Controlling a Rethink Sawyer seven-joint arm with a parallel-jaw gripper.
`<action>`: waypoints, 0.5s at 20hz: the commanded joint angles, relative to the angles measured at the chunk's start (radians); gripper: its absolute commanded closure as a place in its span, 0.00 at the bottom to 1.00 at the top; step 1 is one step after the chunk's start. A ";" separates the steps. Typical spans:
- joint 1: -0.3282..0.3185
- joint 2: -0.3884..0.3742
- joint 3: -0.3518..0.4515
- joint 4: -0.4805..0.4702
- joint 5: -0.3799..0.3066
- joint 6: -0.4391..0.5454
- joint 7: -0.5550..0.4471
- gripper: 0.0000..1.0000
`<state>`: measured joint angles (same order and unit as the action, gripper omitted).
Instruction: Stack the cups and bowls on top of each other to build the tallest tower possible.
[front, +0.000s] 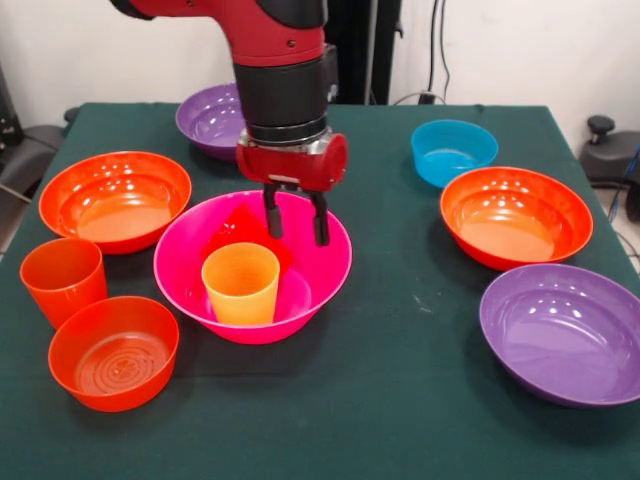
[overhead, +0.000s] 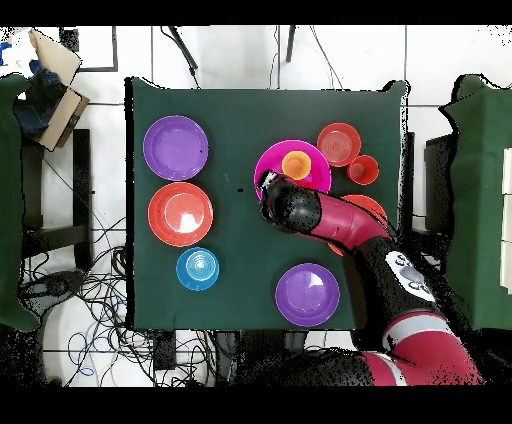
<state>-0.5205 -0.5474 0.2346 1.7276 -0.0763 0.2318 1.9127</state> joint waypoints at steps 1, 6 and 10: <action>0.051 0.010 0.043 0.020 -0.090 0.092 -0.032 0.00; 0.052 -0.031 0.040 0.022 -0.086 0.132 -0.029 0.00; 0.047 -0.070 0.041 0.038 -0.083 0.158 -0.028 0.00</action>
<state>-0.4854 -0.5800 0.2358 1.7308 -0.1030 0.2385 1.9127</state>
